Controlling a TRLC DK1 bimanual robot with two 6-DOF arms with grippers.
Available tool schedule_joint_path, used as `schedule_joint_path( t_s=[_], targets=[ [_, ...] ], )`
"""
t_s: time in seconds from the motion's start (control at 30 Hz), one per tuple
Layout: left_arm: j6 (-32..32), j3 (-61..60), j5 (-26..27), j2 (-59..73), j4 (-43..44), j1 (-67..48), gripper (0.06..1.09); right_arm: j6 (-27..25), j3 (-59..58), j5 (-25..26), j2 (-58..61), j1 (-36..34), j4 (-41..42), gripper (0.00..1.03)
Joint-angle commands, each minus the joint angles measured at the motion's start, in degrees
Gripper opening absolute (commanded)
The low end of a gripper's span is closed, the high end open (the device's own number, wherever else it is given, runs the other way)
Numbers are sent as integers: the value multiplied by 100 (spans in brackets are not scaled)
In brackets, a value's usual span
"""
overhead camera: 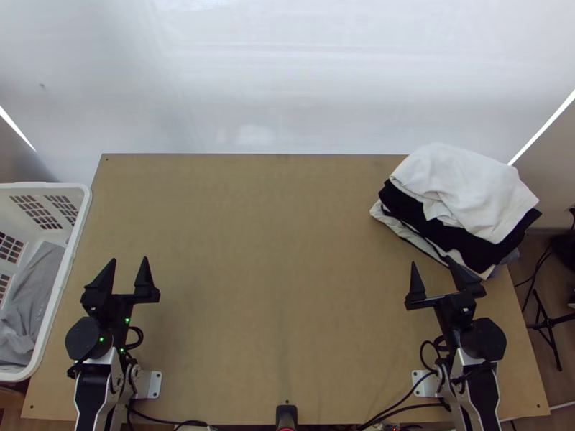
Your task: Fold the t-shirt
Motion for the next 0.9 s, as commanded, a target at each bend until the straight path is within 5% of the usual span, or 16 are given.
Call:
schedule_joint_path(
  t_s=[0.0,0.2,0.33,0.57,0.73,0.87],
  targets=[
    [-240,71,-4,-17,56,222,104,-4,1,1,1,1,1,98],
    [15,1293,-101,168,-120,653,104,-4,1,1,1,1,1,98],
    [76,2849,-329,1741,-58,1233,104,-4,1,1,1,-7,1,98],
    [-231,6057,-461,4554,-1051,2920,104,-4,1,1,1,1,1,98],
    [-319,8131,-391,6786,-2633,4379,104,-4,1,1,1,-7,1,98],
    [-196,9080,-408,8228,-3284,5161,104,-4,1,1,1,1,1,98]
  ],
)
